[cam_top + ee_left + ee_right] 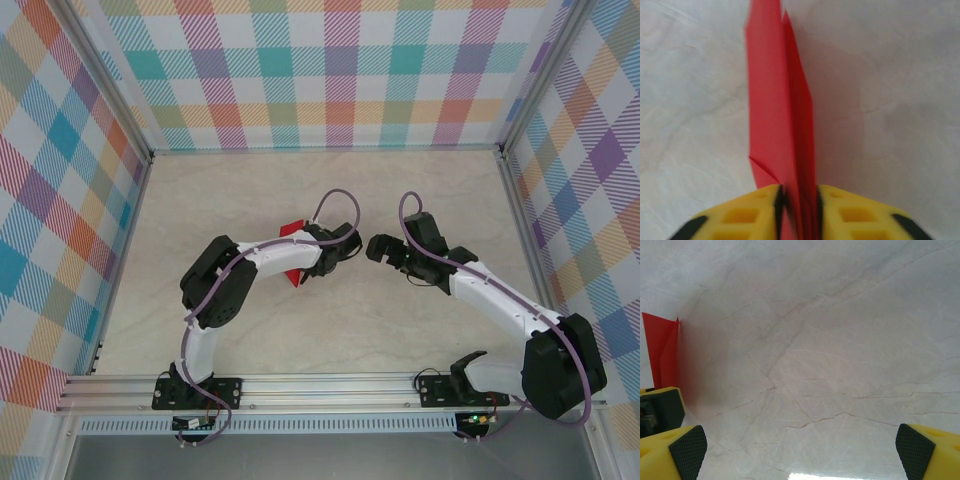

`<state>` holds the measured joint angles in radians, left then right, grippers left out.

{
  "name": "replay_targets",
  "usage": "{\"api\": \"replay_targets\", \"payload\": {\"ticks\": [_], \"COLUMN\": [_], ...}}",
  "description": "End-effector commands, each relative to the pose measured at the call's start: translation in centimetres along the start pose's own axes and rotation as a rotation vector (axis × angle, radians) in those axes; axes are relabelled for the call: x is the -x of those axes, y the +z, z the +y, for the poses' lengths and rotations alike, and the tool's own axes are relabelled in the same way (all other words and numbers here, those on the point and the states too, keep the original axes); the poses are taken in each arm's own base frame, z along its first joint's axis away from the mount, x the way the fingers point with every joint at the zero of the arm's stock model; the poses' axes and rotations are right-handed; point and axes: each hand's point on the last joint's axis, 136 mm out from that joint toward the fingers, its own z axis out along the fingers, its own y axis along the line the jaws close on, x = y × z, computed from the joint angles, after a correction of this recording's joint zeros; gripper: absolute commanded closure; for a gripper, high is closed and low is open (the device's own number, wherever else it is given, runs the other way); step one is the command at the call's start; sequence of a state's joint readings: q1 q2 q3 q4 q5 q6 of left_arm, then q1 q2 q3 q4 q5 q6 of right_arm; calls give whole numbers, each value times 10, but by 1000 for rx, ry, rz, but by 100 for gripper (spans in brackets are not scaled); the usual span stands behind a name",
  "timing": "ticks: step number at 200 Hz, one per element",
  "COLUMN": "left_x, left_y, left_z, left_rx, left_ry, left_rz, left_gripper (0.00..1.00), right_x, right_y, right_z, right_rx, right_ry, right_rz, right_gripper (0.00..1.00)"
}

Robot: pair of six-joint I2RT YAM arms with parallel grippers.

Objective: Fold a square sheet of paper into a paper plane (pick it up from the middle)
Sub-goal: Turn over the paper at the center of the table, then rotate the paper at the center of the table.

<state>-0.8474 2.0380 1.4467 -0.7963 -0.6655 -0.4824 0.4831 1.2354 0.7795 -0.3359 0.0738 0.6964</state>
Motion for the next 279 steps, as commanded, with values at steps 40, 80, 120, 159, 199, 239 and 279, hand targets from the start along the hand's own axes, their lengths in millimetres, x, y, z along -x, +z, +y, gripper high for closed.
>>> {"api": "replay_targets", "payload": {"ticks": [40, 80, 120, 159, 199, 239, 279], "left_x": [29, 32, 8, -19, -46, -59, -63], "left_y": [-45, -55, -26, 1, 18, 23, 25], "left_z": [-15, 26, 82, 114, 148, 157, 155], "left_rx": [-361, -487, -434, -465, -411, -401, -401], "left_ry": [-190, -353, -518, -704, -826, -859, -854], "left_rz": [-44, -67, -30, 10, 35, 56, 70], "left_gripper": [48, 31, 19, 12, 7, 7, 6], "right_x": [-7, -13, -37, -70, -89, -105, -111], "right_y": [4, 20, 51, 82, 113, 141, 152], "right_z": [-12, 14, 77, 150, 184, 192, 172], "right_rx": [-52, 48, 135, 223, 235, 215, 126], "right_ry": [31, 32, -24, -110, -119, -113, -135], "right_rz": [20, 84, 183, 284, 341, 417, 435], "right_gripper": [0, 2, 8, 26, 43, 49, 49]}}
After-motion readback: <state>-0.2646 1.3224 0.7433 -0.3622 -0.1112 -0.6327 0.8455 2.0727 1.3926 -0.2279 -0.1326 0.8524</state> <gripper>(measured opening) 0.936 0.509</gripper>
